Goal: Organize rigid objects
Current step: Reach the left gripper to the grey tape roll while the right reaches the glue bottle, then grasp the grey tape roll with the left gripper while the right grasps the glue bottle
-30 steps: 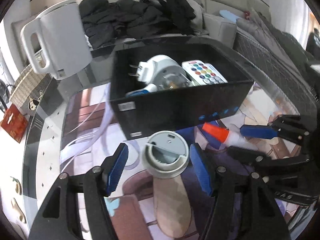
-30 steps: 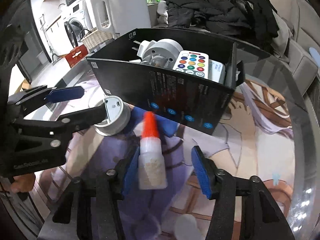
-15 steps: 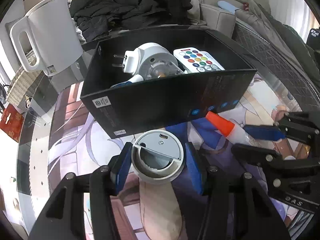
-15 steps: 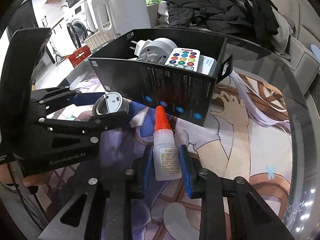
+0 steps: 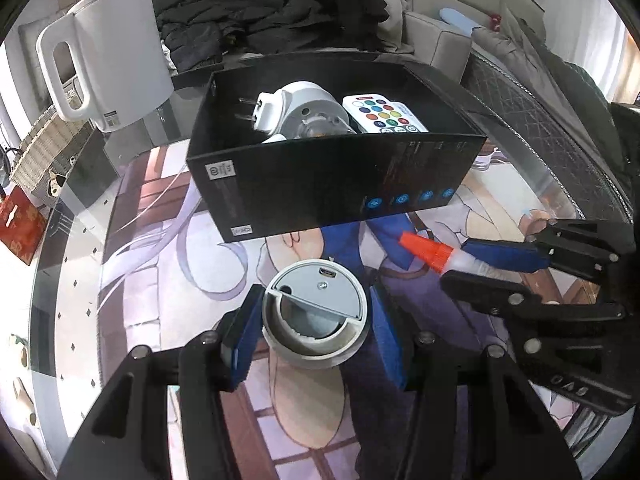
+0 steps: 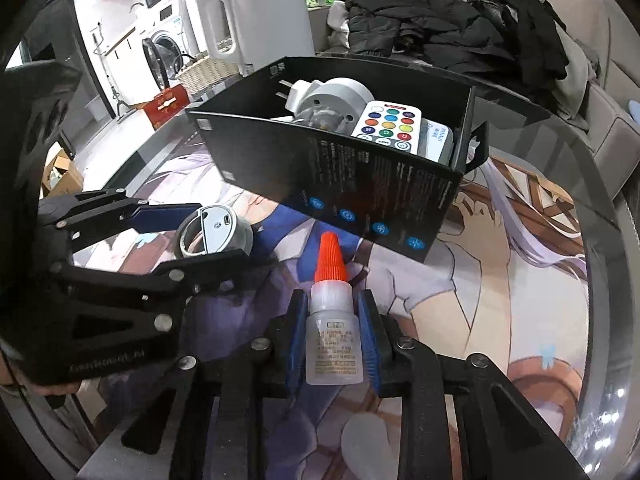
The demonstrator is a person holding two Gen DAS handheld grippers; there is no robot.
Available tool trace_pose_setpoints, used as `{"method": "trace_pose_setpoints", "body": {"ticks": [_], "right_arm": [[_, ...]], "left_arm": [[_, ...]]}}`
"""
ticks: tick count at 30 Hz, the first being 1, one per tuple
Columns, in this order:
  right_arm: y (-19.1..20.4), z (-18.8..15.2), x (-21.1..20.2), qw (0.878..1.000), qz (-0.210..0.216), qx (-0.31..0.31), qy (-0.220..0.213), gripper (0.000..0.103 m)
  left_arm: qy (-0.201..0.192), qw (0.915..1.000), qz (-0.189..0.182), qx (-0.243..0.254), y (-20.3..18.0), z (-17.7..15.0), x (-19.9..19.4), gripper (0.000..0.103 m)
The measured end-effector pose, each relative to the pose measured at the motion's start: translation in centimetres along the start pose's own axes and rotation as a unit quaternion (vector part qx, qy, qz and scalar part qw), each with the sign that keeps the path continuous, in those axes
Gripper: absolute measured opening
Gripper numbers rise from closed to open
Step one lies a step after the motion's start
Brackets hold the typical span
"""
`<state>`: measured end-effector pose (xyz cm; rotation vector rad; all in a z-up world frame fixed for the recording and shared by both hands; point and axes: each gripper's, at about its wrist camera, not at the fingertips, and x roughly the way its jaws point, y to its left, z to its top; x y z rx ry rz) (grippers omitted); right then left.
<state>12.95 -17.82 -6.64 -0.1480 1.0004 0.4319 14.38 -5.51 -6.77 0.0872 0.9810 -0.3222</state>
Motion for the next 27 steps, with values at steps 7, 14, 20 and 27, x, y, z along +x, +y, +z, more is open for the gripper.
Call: {"method": "trace_pose_setpoints", "body": {"ticks": [7,14,20,27], "right_arm": [[-0.2,0.0,-2.3,1.0,0.011,0.007,-0.028,0.019],[0.1,0.2,-1.4,1.0,0.014,0.002,-0.01,0.01],[-0.1,0.0,-1.1,0.999,0.03,0.015,-0.002,0.04],[2.5,-1.7,-1.3,0.998,0.039,-0.043,0.013,0.042]], "left_arm": [[-0.022,0.9997,0.0,-0.007,0.5,0.2,-1.7,0.051],[-0.014,0.9999,-0.007,0.002,0.0,0.1,-1.4,0.051],[0.019,0.999,-0.019,-0.036,1.3,-1.3,-1.2,0.051],[0.025,0.9997,-0.004,-0.007,0.7,-3.7,-2.0,0.051]]}}
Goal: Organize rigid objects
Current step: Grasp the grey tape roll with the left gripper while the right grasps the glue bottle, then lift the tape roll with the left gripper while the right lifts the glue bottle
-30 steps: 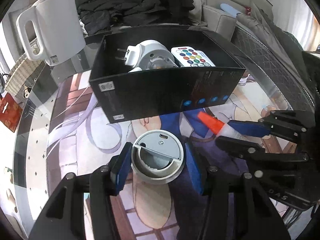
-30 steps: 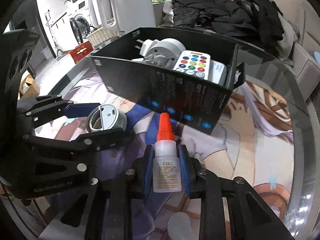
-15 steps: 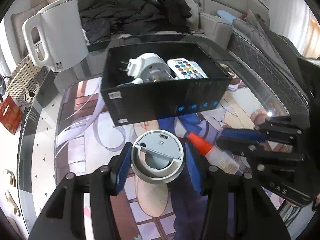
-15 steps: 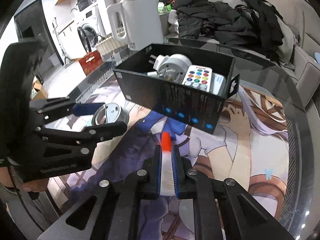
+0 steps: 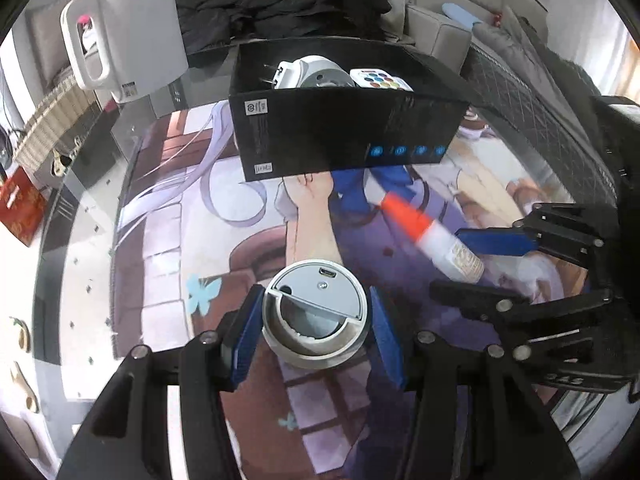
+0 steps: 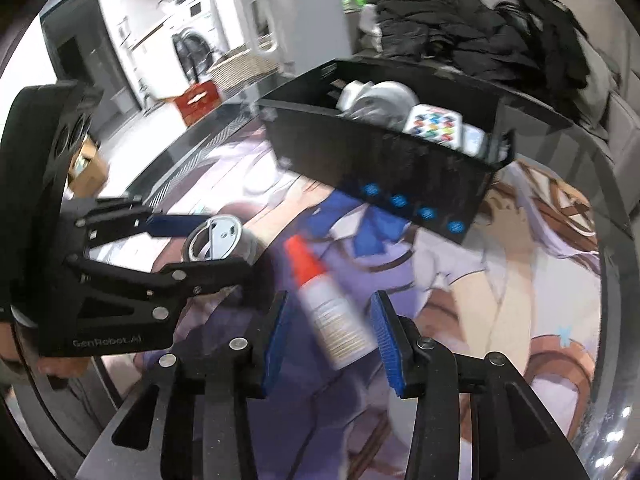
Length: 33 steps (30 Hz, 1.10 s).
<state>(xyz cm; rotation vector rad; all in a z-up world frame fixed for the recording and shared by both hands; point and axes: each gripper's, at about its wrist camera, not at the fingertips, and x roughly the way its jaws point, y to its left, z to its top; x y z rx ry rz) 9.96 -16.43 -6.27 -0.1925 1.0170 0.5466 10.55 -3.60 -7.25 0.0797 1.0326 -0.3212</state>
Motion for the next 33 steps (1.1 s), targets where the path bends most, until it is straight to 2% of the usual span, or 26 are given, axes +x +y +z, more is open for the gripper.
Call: {"method": "trace_pose_setpoints", "body": {"ticks": [2,4,6,7,14,19,22,27,33], "right_arm": [[0.5,-0.5,0.8,1.0,-0.007,-0.018,0.014,0.042],[1.2,-0.7,0.7,0.999,-0.022,-0.039,0.006,0.034],[1.1,-0.7,0.6,0.999,-0.011,-0.035,0.006,0.023],[0.9,-0.6,0.6,1.0,-0.004,-0.027,0.005,0.021],[0.9,-0.5,-1.1,1.0,-0.005,-0.015,-0.02,0.019],[1.0,-0.5,-1.1,1.0,-0.008,-0.019,-0.015,0.019],[0.9,-0.3,-0.1,1.0,-0.009,-0.024,0.003,0.019],[1.3,0.1,1.2,0.999,-0.019,-0.037,0.008,0.025],[1.7,0.0,0.9,0.999,-0.014,-0.037,-0.002,0.02]], "left_arm": [[0.004,1.0,-0.002,-0.001,0.1,-0.2,0.0,0.051],[0.001,1.0,-0.004,-0.001,0.2,-0.1,0.0,0.051],[-0.006,1.0,-0.005,-0.004,0.3,0.1,-0.3,0.051],[-0.008,0.9999,-0.006,-0.004,0.2,0.2,-0.5,0.051],[-0.034,0.9994,-0.008,0.006,-0.4,0.8,-1.8,0.051],[-0.017,0.9998,-0.012,-0.004,-0.1,1.1,-0.9,0.051],[-0.006,0.9999,-0.01,-0.006,-0.2,1.0,-0.4,0.051],[0.005,0.9999,-0.005,-0.009,-0.1,0.7,0.1,0.051],[-0.013,0.9999,-0.001,-0.011,0.2,0.8,-0.7,0.051]]}}
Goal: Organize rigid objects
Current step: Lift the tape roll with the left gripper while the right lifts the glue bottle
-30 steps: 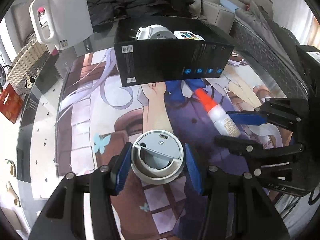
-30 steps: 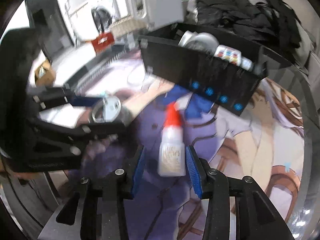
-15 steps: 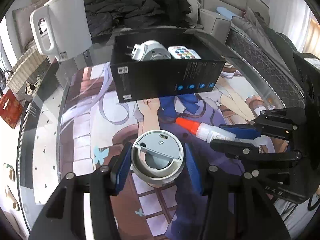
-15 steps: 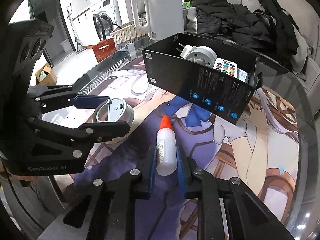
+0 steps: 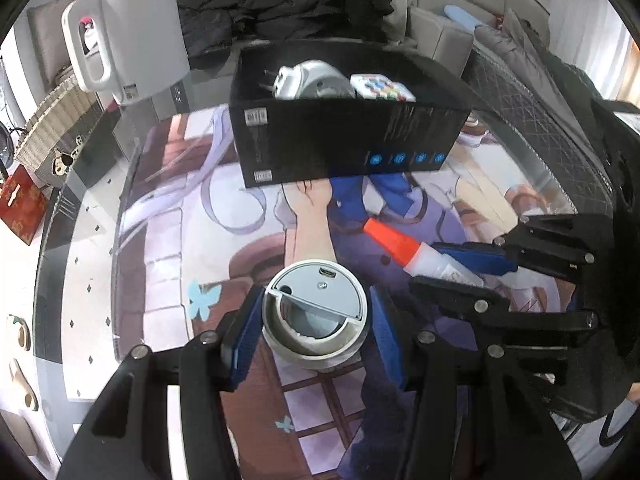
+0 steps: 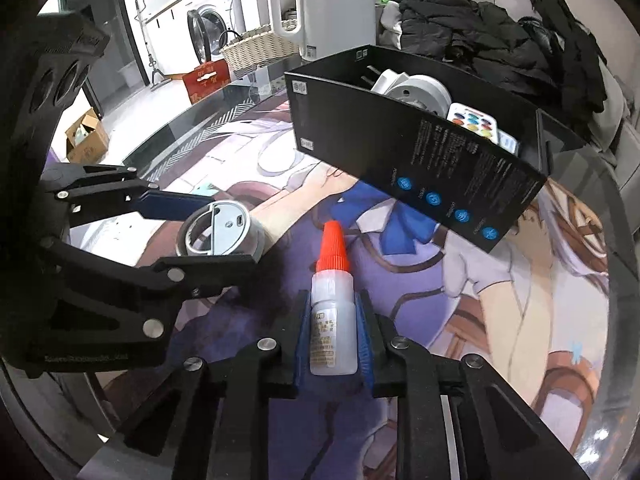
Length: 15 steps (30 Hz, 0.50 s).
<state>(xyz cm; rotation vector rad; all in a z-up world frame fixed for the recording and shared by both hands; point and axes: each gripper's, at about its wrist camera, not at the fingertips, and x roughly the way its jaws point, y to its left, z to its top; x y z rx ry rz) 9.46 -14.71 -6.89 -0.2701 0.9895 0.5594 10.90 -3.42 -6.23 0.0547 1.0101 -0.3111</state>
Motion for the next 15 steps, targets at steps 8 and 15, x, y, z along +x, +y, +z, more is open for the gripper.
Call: {"method": "trace_pose_setpoints", "body": {"ticks": [8,15], "right_arm": [[-0.2,0.9,-3.6,0.998,-0.024,-0.002,-0.063,0.02],[-0.2,1.3,-10.9,0.974,-0.057,0.035,-0.216,0.02]], "left_arm": [[-0.105,0.9941,0.018,0.015,-0.5,1.1,-4.7,0.051],[-0.276,0.9587,0.063,0.03,-1.4,1.1,-11.6,0.051]]}}
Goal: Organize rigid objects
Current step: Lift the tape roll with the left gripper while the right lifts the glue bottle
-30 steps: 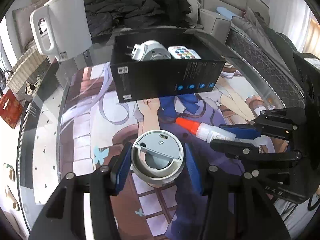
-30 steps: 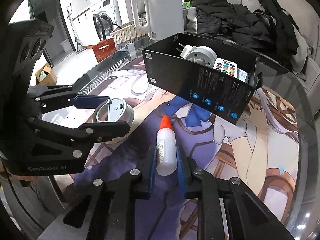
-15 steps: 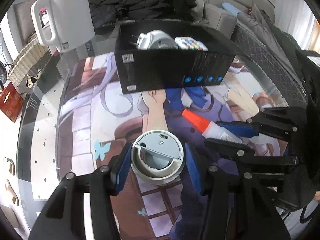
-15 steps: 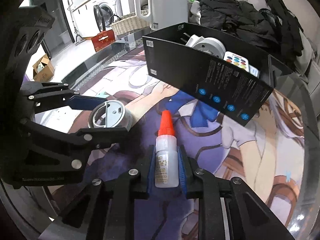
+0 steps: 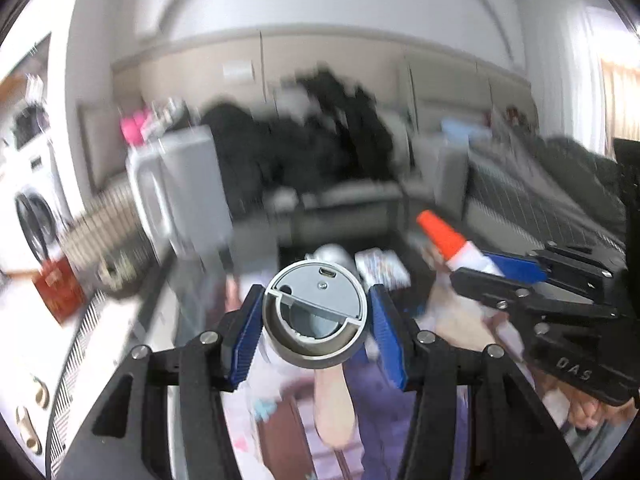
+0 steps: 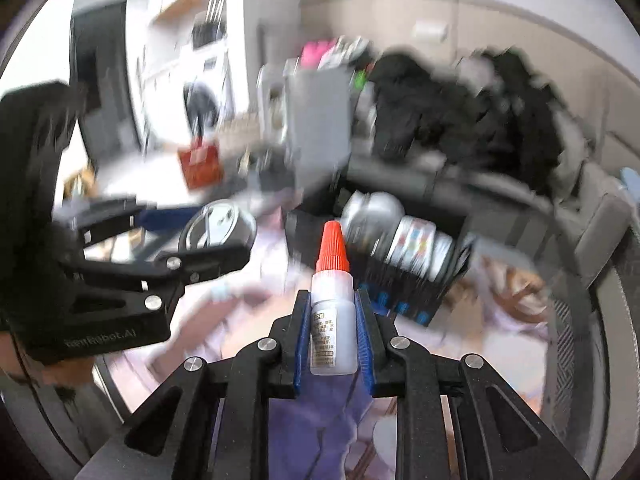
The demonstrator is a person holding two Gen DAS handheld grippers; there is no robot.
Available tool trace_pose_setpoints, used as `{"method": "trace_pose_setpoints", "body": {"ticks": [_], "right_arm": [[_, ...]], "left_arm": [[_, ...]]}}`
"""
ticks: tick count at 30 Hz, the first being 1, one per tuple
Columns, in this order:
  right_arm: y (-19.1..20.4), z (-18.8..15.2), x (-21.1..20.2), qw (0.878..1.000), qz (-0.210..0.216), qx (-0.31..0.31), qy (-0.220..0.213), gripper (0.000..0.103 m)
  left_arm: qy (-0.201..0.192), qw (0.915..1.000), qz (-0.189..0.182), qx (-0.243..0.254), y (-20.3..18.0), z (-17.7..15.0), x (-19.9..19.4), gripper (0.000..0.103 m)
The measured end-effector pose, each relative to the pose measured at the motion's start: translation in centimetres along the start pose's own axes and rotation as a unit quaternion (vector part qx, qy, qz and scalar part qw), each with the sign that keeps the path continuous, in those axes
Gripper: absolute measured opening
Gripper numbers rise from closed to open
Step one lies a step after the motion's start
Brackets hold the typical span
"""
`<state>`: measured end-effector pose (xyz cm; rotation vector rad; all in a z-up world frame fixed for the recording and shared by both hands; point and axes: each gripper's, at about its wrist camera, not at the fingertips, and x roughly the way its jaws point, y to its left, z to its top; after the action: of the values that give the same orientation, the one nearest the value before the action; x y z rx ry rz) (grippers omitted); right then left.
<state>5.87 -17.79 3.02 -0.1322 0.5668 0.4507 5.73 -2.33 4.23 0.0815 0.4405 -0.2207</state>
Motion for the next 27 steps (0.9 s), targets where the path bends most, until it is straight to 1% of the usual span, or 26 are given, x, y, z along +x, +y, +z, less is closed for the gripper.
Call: {"method": "trace_pose_setpoints", "body": {"ticks": [1,3,4,6,8,14,18,22,27], "right_arm": [[0.2,0.2,-1.0,1.0,-0.01,0.0,-0.027,0.02],[0.5,0.5,-3.2,0.996,-0.025,-0.001,-0.081,0.02],[0.8,0.7,-3.9,0.995,-0.029,-0.008,-0.096,0.02],[1.4,0.8,-5.0,0.992,-0.036,-0.018,-0.121,0.02],[1.7,0.7,-5.5,0.99,-0.038,-0.022,-0.133,0.02],[1.8,0.8,-5.8,0.99,-0.035,-0.017,-0.132,0.02],[1.8,1.2,-6.1,0.99,-0.033,-0.014,-0.137,0.02],[1.9,1.8,-6.2,0.989,-0.033,-0.01,-0.145,0.02],[1.3,3.2,-5.4,0.988,-0.039,0.0,-0.149,0.02]], "left_arm": [[-0.03,0.9994,0.016,0.003,-0.1,0.3,-1.0,0.051],[-0.068,0.9972,0.031,0.005,0.0,0.6,-2.3,0.051],[-0.089,0.9954,0.035,0.006,0.0,0.8,-3.1,0.051],[-0.11,0.9929,0.041,0.014,-0.1,0.8,-3.8,0.051],[-0.111,0.9926,0.043,0.021,-0.1,0.9,-3.8,0.051],[-0.09,0.9953,0.036,0.0,0.6,1.1,-2.7,0.051],[-0.094,0.9948,0.036,-0.013,0.3,1.9,-2.4,0.051],[-0.112,0.9927,0.036,-0.028,-0.1,3.1,-2.3,0.051],[-0.126,0.9911,0.034,-0.024,-0.7,4.0,-1.7,0.051]]}}
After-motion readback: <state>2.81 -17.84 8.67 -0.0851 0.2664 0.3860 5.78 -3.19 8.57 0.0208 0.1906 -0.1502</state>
